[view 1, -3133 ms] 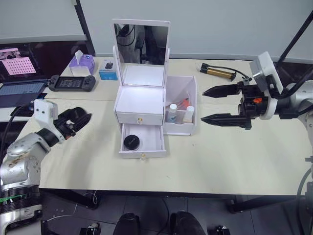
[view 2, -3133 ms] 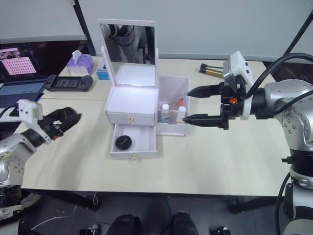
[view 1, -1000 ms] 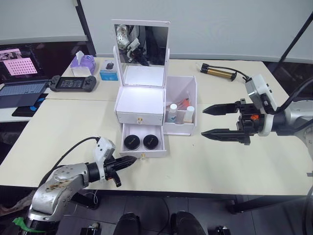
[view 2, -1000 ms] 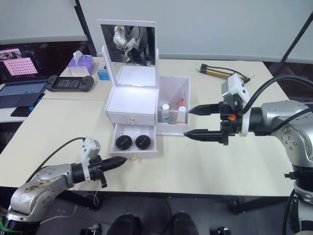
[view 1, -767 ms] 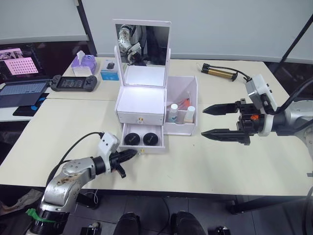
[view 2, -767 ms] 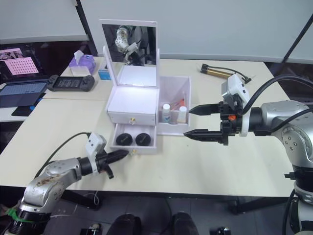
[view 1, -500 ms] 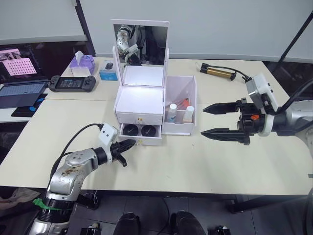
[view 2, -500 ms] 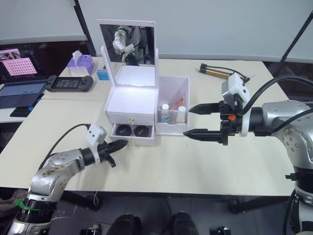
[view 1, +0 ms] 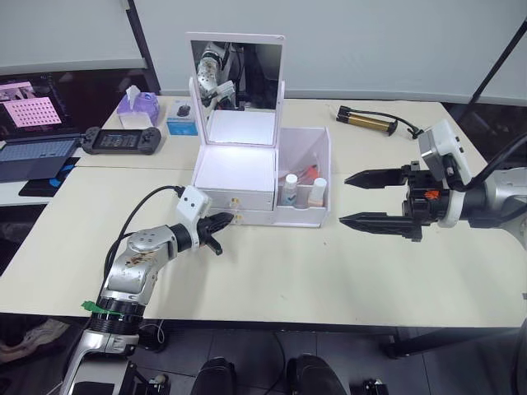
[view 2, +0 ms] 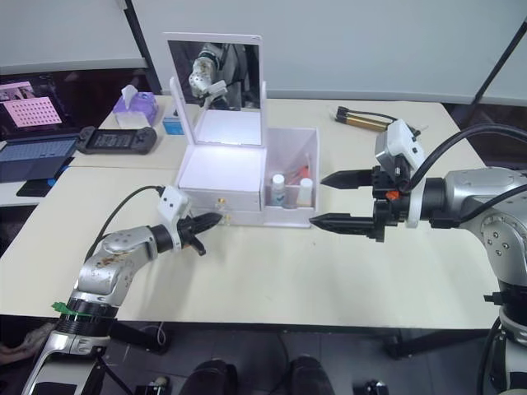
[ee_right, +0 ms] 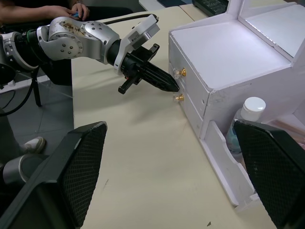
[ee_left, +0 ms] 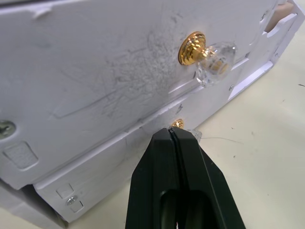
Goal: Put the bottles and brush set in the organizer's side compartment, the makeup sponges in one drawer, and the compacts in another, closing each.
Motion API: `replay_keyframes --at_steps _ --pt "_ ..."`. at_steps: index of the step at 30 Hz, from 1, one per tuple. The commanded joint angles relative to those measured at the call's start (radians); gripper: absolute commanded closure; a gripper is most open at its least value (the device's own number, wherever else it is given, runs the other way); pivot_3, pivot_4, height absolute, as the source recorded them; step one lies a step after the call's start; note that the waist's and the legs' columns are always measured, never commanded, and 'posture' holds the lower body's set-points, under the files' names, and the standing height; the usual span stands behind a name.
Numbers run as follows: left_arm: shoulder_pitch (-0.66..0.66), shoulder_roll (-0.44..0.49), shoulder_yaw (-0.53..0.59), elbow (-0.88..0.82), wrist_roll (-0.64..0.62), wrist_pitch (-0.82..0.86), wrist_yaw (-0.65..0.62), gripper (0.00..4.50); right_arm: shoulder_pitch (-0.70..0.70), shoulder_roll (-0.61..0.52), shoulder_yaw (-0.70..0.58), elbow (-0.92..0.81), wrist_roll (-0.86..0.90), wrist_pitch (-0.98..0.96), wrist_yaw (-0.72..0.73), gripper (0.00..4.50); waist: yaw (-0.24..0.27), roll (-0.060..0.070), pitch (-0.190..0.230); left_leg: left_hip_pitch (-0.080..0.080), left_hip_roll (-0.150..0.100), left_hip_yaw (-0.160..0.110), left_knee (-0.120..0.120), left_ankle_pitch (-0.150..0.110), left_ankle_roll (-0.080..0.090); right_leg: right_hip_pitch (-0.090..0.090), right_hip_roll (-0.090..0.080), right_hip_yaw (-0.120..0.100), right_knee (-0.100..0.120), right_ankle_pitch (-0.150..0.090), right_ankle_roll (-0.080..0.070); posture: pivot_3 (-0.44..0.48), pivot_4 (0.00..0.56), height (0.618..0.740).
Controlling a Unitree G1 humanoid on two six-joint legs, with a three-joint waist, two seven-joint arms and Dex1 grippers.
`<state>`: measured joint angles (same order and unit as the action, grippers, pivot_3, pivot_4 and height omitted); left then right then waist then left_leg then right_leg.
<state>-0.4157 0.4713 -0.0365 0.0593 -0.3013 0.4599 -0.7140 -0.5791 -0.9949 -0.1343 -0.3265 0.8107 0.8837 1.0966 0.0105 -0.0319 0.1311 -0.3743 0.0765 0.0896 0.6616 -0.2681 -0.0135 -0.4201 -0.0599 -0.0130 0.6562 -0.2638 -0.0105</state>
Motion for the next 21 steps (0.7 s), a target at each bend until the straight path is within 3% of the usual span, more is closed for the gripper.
replay_keyframes --at_steps 1,12,18,21 --pt "-0.026 -0.010 0.006 0.001 0.008 -0.028 0.000 4.48 -0.018 -0.016 -0.041 -0.022 0.020 0.002 -0.006 0.00 0.001 0.000 0.000 0.000 0.000 0.000 0.000 0.000 0.000 0.000 0.000 0.000 0.000 0.000 0.000 0.000 0.150 0.689" --pt "-0.054 -0.051 0.055 0.078 0.036 -0.091 0.075 4.48 0.031 -0.005 -0.053 -0.010 -0.006 -0.039 -0.008 0.00 0.009 0.000 0.000 0.000 -0.001 0.001 0.002 0.001 0.001 0.002 -0.001 -0.002 0.000 0.000 0.001 0.000 0.150 0.689" --pt "0.019 -0.037 0.097 -0.044 -0.045 -0.038 0.036 4.48 0.058 0.034 -0.100 0.037 0.011 -0.043 -0.048 0.00 0.004 0.000 0.000 -0.001 0.000 0.000 0.002 0.001 0.000 0.001 -0.001 -0.002 0.001 0.000 0.001 0.000 0.150 0.689" --pt "0.102 0.010 0.161 -0.149 -0.122 0.015 -0.009 3.87 0.112 0.017 -0.134 0.085 -0.010 -0.020 -0.067 0.00 0.001 0.000 0.000 -0.003 0.000 -0.001 0.002 0.001 0.000 0.000 -0.001 -0.001 0.000 0.000 0.001 0.000 0.150 0.689"
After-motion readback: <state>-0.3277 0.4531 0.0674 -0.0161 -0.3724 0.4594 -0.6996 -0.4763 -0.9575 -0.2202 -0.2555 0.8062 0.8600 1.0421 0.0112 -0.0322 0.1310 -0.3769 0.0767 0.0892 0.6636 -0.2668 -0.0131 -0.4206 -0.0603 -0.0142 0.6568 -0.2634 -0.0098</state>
